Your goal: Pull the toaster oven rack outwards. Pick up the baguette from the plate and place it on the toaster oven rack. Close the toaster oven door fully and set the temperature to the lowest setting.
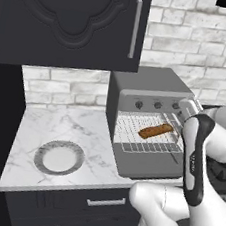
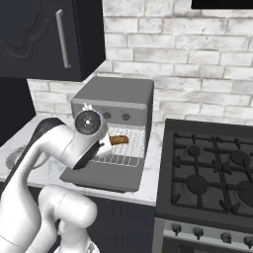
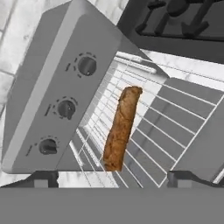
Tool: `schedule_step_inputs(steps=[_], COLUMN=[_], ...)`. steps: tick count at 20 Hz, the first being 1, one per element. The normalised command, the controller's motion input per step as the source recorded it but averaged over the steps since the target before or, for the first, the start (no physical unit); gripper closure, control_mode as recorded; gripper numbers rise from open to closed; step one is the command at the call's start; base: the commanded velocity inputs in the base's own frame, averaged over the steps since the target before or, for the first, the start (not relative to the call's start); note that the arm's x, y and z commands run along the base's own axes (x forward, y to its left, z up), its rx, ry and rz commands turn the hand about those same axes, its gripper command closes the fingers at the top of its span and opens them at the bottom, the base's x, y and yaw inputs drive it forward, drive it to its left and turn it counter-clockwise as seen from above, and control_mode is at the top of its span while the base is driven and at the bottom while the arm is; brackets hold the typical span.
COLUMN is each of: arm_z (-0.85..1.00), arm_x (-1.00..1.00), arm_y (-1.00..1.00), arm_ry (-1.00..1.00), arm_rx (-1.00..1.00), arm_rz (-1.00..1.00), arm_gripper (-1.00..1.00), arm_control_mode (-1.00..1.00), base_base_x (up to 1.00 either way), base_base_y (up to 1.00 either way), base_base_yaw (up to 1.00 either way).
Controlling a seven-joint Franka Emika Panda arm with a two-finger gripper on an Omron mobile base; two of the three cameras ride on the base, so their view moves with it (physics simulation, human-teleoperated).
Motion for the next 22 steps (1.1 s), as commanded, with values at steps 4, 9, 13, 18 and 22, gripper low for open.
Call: schedule_step_inputs(steps=[4,9,13,18,22], arm_z=[-0.05,-0.05,-0.15,-0.43,-0.36], arm_x=[-0.24,-0.25,-0.45,-0.44,-0.13], arm_y=[0.12,0.1,0.03,0.09,0.09], arm_ry=[0.43,0.38,0.07,0.0,0.0], arm_rx=[-0.32,-0.33,-0.26,-0.08,0.0], arm_rz=[0.27,0.28,0.19,0.07,0.04], arm_gripper=[-1.0,-1.0,-1.0,-1.0,-1.0], arm_control_mode=[-1.0,-1.0,-1.0,-1.0,-1.0], base_base_x=[0.0,0.0,0.0,0.0,0.0], base_base_y=[0.0,0.0,0.0,0.0,0.0], base_base_yaw=[0.0,0.0,0.0,0.0,0.0])
